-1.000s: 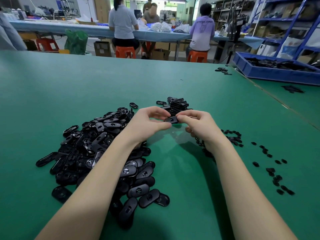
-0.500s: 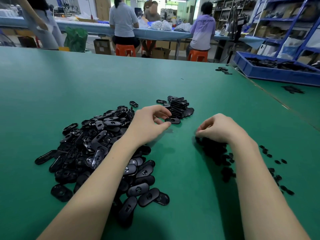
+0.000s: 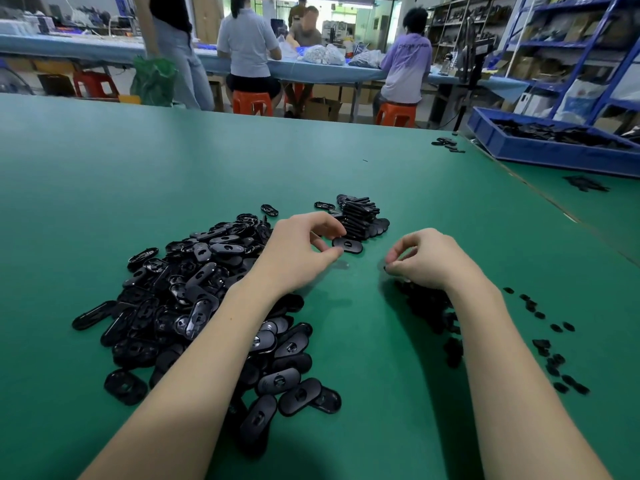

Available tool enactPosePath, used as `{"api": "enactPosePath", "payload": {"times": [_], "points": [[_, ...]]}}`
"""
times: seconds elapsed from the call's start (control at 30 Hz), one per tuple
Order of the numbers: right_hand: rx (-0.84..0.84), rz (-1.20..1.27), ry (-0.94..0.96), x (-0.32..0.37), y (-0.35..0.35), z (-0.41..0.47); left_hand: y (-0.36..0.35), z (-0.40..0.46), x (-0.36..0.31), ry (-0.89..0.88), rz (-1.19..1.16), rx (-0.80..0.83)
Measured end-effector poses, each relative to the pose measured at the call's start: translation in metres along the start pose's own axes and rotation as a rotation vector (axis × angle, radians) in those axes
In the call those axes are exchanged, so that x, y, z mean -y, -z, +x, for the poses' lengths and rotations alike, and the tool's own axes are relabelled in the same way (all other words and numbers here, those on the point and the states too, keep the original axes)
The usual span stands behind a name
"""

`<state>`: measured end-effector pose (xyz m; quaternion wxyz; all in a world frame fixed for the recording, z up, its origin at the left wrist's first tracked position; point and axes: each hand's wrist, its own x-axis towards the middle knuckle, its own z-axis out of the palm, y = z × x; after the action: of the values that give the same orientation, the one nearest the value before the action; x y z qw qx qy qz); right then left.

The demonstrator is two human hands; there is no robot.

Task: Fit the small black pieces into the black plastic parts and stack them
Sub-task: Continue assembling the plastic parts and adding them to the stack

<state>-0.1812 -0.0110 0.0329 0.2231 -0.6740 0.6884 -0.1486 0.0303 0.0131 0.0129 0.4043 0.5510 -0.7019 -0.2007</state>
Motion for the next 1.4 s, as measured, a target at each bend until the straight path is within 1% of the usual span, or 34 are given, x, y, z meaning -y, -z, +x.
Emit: {"api": "enactPosePath", "payload": {"times": [0.1, 0.3, 0.4, 0.63, 0.73, 0.83, 0.97, 1.23, 1.4], "points": [[-0.032, 0.189, 0.070, 0.002, 0.001, -0.002, 0.000, 0.000, 0.000, -0.015, 0.019, -0.005], [-0.015, 0.422, 0.179, 0.010, 0.000, -0.007, -0.003, 0.001, 0.001, -0.032, 0.055, -0.021], [-0.014, 0.491, 0.215, 0.015, -0.004, -0.007, -0.003, 0.002, 0.001, -0.044, 0.068, -0.038], [0.011, 0.499, 0.233, 0.021, -0.010, -0.006, 0.001, -0.001, -0.001, -0.056, 0.218, -0.021], [0.011, 0.536, 0.204, 0.021, -0.013, -0.003, 0.002, -0.002, -0.003, -0.059, 0.261, -0.037], [-0.018, 0.498, 0.188, 0.021, -0.017, -0.001, 0.003, -0.003, -0.004, -0.067, 0.289, -0.048], [-0.113, 0.448, 0.190, 0.021, -0.021, 0.002, 0.001, -0.004, -0.003, -0.069, 0.310, -0.047], [-0.079, 0.450, 0.176, 0.021, -0.023, 0.003, 0.001, -0.004, -0.004, -0.083, 0.319, -0.048], [-0.065, 0.452, 0.198, 0.022, -0.023, 0.002, 0.001, -0.004, -0.006, -0.096, 0.347, -0.057]]}}
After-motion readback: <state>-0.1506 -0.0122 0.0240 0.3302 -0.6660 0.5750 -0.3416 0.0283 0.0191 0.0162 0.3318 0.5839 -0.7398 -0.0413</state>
